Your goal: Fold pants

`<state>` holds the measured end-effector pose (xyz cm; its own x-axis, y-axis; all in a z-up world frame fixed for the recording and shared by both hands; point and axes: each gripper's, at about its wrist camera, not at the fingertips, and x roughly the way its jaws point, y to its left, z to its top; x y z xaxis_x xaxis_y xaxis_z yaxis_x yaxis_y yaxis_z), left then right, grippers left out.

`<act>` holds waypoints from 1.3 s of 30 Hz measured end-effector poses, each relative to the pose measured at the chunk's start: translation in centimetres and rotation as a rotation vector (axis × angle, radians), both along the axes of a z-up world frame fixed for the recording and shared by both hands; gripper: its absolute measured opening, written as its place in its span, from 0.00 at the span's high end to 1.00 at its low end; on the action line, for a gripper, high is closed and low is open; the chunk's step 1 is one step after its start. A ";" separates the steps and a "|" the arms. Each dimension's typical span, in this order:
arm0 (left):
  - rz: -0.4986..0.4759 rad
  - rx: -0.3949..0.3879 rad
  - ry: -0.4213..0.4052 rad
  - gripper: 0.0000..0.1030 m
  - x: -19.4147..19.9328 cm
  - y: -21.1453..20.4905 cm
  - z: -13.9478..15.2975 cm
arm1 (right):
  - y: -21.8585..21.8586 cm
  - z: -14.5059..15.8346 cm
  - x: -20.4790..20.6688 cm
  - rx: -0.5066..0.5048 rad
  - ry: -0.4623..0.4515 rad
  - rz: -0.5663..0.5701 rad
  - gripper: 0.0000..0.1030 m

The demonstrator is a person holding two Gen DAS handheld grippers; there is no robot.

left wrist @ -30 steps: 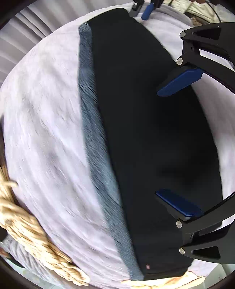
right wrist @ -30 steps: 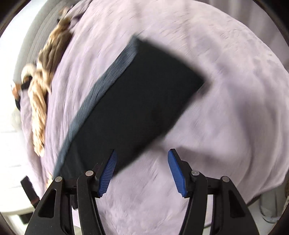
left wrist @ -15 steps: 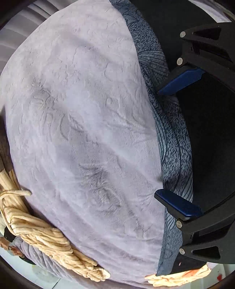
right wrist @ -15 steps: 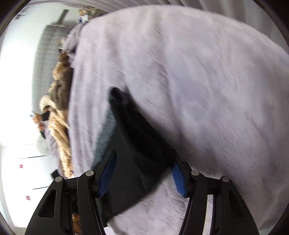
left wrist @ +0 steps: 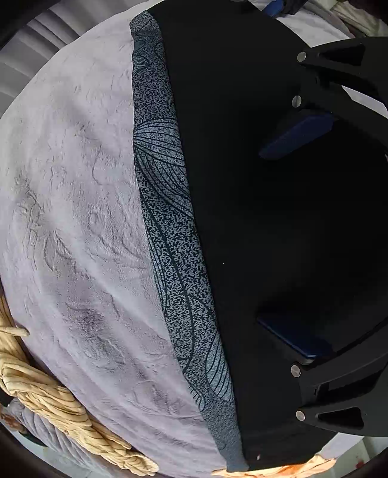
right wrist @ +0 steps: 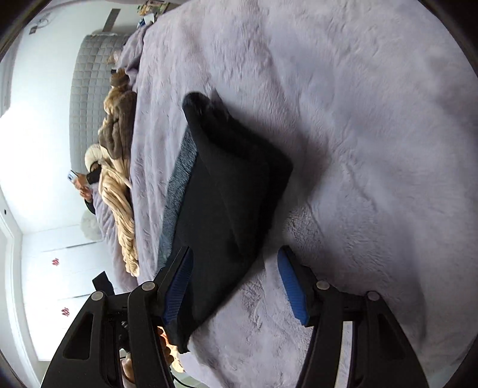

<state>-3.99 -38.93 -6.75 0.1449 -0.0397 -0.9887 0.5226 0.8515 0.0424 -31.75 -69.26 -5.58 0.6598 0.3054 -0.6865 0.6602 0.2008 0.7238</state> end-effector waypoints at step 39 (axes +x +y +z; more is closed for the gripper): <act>-0.029 0.006 -0.052 0.00 -3.5 -4.5 3.4 | -1.3 -2.5 3.9 -0.022 -0.034 0.001 0.74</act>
<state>-7.52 -43.40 -3.39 0.1950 -0.0390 -0.9800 0.5440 0.8357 0.0750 -27.84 -70.59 -8.11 0.6830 0.2911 -0.6699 0.6348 0.2171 0.7416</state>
